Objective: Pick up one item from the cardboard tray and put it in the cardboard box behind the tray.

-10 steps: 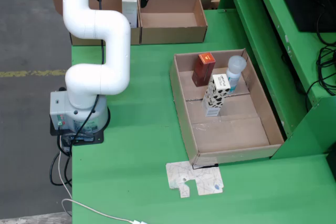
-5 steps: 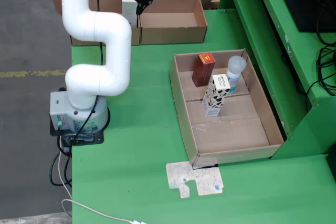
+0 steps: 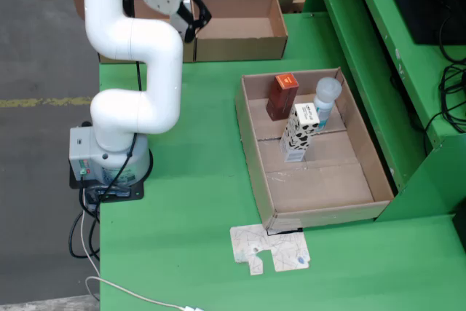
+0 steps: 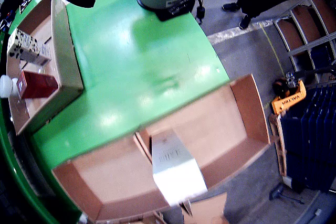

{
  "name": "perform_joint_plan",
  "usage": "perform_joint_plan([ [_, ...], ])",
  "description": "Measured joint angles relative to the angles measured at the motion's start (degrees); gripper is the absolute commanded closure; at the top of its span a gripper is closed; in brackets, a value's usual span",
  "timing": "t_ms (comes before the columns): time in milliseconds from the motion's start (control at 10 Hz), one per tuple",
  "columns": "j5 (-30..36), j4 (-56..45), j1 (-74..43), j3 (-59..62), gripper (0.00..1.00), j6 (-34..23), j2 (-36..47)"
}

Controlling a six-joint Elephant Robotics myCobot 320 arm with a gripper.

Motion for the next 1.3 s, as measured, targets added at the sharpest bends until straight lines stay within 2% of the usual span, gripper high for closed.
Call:
perform_joint_plan([
  [500, 2.55, -13.10, -7.83, -2.20, 0.00, 0.18, 7.29],
  [900, 2.46, -13.89, -8.88, -12.22, 0.00, 0.09, 17.58],
  [1200, 2.46, -13.89, -8.97, -20.13, 0.00, 0.09, 17.84],
  [1300, 2.11, -14.06, -11.17, -20.83, 0.00, -2.54, 16.79],
])
